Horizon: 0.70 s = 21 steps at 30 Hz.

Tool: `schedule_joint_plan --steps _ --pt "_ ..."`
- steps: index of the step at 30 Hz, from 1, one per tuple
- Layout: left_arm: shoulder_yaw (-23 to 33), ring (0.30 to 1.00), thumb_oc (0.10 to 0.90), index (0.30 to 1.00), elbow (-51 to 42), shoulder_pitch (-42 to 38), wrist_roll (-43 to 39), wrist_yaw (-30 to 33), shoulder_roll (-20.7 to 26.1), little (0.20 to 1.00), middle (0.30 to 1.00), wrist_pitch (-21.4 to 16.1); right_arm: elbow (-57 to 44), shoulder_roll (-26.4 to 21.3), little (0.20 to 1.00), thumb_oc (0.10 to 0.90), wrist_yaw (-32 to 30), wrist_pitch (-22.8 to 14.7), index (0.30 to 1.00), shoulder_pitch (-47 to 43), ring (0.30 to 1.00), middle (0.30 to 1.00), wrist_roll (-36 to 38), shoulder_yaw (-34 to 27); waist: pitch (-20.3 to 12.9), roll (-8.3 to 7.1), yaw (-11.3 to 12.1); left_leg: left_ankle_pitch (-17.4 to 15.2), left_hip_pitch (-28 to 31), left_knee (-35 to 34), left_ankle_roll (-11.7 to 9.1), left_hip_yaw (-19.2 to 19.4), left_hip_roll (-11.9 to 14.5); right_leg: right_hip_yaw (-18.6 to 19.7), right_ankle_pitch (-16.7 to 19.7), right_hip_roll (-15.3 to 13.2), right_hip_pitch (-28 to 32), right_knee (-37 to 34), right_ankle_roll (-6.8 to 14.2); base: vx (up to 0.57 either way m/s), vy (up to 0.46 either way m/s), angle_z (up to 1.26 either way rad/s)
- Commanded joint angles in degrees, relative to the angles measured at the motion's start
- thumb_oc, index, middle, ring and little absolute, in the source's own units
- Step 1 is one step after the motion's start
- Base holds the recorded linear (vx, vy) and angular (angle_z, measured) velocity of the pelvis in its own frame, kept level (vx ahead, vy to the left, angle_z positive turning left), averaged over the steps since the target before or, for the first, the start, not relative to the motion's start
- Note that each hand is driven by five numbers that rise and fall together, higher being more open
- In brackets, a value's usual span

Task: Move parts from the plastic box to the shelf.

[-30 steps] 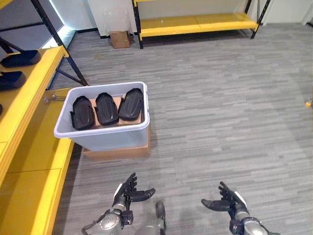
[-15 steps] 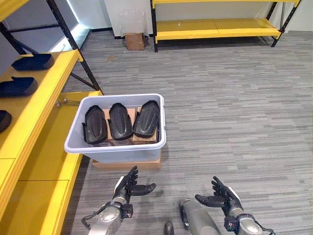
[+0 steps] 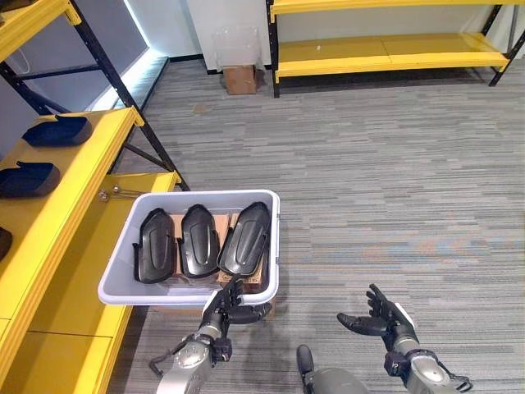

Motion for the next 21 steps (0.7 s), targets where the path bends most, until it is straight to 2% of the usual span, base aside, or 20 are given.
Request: schedule_joint_plan --steps 1,2,3,5,6,7,9,10,11,13,14,15,18,19,20,21 --pt "1.1 1.0 0.9 1.0 -3.7 0.7 0.2 -0.2 1.7 1.0 1.0 -4.0 -4.0 -2.0 1.0 0.9 0.1 -4.1 1.0 1.2 1.0 1.0 3.1 -1.0 -2.1 -1.77 -1.3 9.8 -6.1 5.3 -0.9 3.5 1.2 2.4 -6.7 -0.9 1.4 2.0 7.6 -0.01 -0.113 0.28" --pt "1.2 1.0 0.9 1.0 -4.0 0.5 0.2 -0.1 1.9 1.0 1.0 -4.0 -3.9 -2.5 1.0 0.9 -0.4 -4.2 1.0 1.1 1.0 1.0 3.3 -1.0 -0.6 -2.78 -0.6 11.9 -10.8 13.5 -1.0 4.1 1.2 2.8 -7.4 -1.3 2.3 2.5 6.6 0.02 -0.135 0.23" --pt "1.4 1.0 0.9 1.0 -4.0 0.6 0.1 -0.1 1.9 1.0 1.0 -3.9 -4.0 -2.5 1.0 0.9 -0.5 -4.1 1.0 1.2 1.0 1.0 3.2 -1.1 -0.4 -3.07 -0.4 11.7 -12.0 14.4 -0.5 5.2 1.8 2.8 -7.7 -1.5 2.7 2.6 6.3 0.04 -0.102 0.1" --pt "1.6 1.0 0.9 1.0 -4.2 0.9 -0.2 0.1 2.0 1.0 1.0 -3.7 -3.8 -2.4 1.0 0.9 -1.2 -4.2 1.0 1.2 1.0 1.0 3.0 -1.2 -0.2 -3.83 -0.1 10.7 -14.1 11.6 1.1 7.3 6.0 3.2 -8.2 -2.4 3.2 3.0 6.2 0.09 -0.002 -0.06" --pt "1.7 1.0 0.9 1.0 -4.1 1.1 0.0 0.1 2.0 1.0 1.0 -3.5 -4.0 -2.2 1.0 0.9 -1.4 -4.1 1.0 1.4 1.0 1.0 3.0 -1.4 -0.2 -4.22 0.1 9.7 -14.1 7.7 1.6 7.2 8.1 3.2 -8.8 -2.9 3.7 3.2 6.4 0.18 0.106 -0.07" --pt "1.6 1.0 0.9 1.0 -4.3 1.4 0.2 0.4 2.2 1.0 1.0 -3.4 -3.9 -2.2 1.0 0.9 -1.8 -4.5 1.0 1.7 1.0 1.0 2.7 -1.4 -0.6 -4.1 0.2 11.4 -11.9 -4.1 1.1 5.5 11.5 3.5 -10.3 -3.0 3.9 3.9 7.1 0.2 0.144 -0.03" --pt "1.5 1.0 0.9 1.0 -4.3 1.7 0.2 0.6 2.3 1.0 1.0 -3.3 -4.1 -2.5 1.0 0.9 -2.1 -4.6 1.0 2.0 1.0 1.0 2.4 -1.6 -1.2 -3.3 0.0 15.0 -10.2 -14.9 -0.3 4.0 15.1 4.1 -11.7 -3.0 3.9 4.6 7.6 0.18 0.168 -0.12" --pt "1.4 1.0 0.9 1.0 -4.2 1.7 0.4 0.6 2.2 1.0 1.0 -3.2 -4.0 -2.8 1.0 0.9 -2.2 -4.7 1.0 2.1 1.0 1.0 2.0 -1.7 -1.4 -2.66 -0.1 18.1 -10.1 -19.5 -1.4 3.7 17.1 4.5 -12.5 -2.8 4.2 4.9 7.8 0.11 0.116 -0.26" --pt "1.4 1.0 0.9 1.0 -4.2 1.7 0.4 0.6 2.2 1.0 1.0 -3.2 -4.0 -2.8 1.0 0.9 -2.2 -4.7 1.0 2.1 1.0 1.0 2.0 -1.7 -1.3 -2.67 0.0 18.5 -9.6 -20.2 -1.4 3.8 17.2 4.5 -12.6 -2.8 4.3 5.0 7.7 0.12 0.145 -0.23" --pt "1.2 1.0 0.9 1.0 -3.7 1.8 0.9 0.5 1.9 1.0 1.0 -3.2 -4.0 -3.2 1.0 0.9 -2.3 -4.7 1.0 2.6 1.0 1.0 1.7 -2.1 -1.5 -1.69 -0.2 21.9 -10.4 -25.3 -3.4 3.8 19.7 5.2 -14.3 -3.4 5.5 6.0 8.2 0.16 0.206 -0.11" --pt "1.2 1.0 0.9 1.0 -3.7 1.8 0.9 0.5 1.9 1.0 1.0 -3.2 -4.1 -3.2 1.0 0.9 -2.3 -4.7 1.0 2.6 1.0 1.0 1.7 -2.2 -1.5 -1.7 -0.2 21.9 -10.4 -25.3 -3.4 3.9 19.7 5.2 -14.3 -3.4 5.5 6.0 8.2 0.22 0.296 0.1" --pt "0.9 1.0 0.9 1.0 -3.3 1.6 0.9 0.2 1.8 1.0 1.0 -3.2 -4.3 -2.8 1.0 0.9 -2.1 -4.6 1.0 3.3 1.0 1.0 1.8 -2.8 -2.0 -0.92 -0.9 21.7 -10.2 -25.9 -4.4 6.3 20.2 5.0 -15.2 -3.9 6.5 6.1 8.8 0.12 0.171 0.12" --pt "0.8 1.0 0.9 1.0 -3.6 1.8 1.1 -0.1 2.0 1.0 1.0 -3.3 -4.5 -2.6 1.0 0.9 -1.8 -4.4 1.0 3.4 1.0 1.0 1.8 -2.8 -2.6 -0.05 -0.9 21.4 -10.1 -25.9 -5.1 5.4 20.3 5.6 -15.3 -4.8 7.0 5.8 9.5 0.19 0.316 -0.01" --pt "1.2 1.0 0.9 1.0 -4.1 2.0 0.8 0.0 2.1 1.0 1.0 -3.3 -4.2 -2.4 1.0 0.9 -1.6 -4.0 1.0 3.3 1.0 1.0 1.3 -2.6 -3.1 0.25 -0.5 19.8 -9.4 -25.6 -4.5 4.7 19.2 6.3 -15.1 -6.4 7.8 5.1 10.3 0.1 0.196 -0.07" --pt "1.2 1.0 0.9 1.0 -4.1 2.0 0.8 0.0 2.2 1.0 1.0 -3.3 -4.2 -2.4 1.0 0.9 -1.6 -4.0 1.0 3.3 1.0 1.0 1.3 -2.6 -3.0 0.18 -0.5 19.7 -9.4 -25.6 -4.5 4.7 19.1 6.3 -15.1 -6.5 7.9 5.0 10.3 0.2 0.389 -0.13" --pt "1.0 1.0 0.9 1.0 -4.4 1.7 0.5 0.0 2.8 1.0 1.0 -3.6 -4.3 -1.9 1.0 0.9 -1.6 -3.8 1.0 2.9 1.0 1.0 1.4 -2.8 -3.4 -0.28 -0.2 18.2 -9.5 -24.5 -4.1 5.7 17.7 6.3 -14.1 -8.8 8.5 4.0 11.8 0.1 0.197 -0.19"
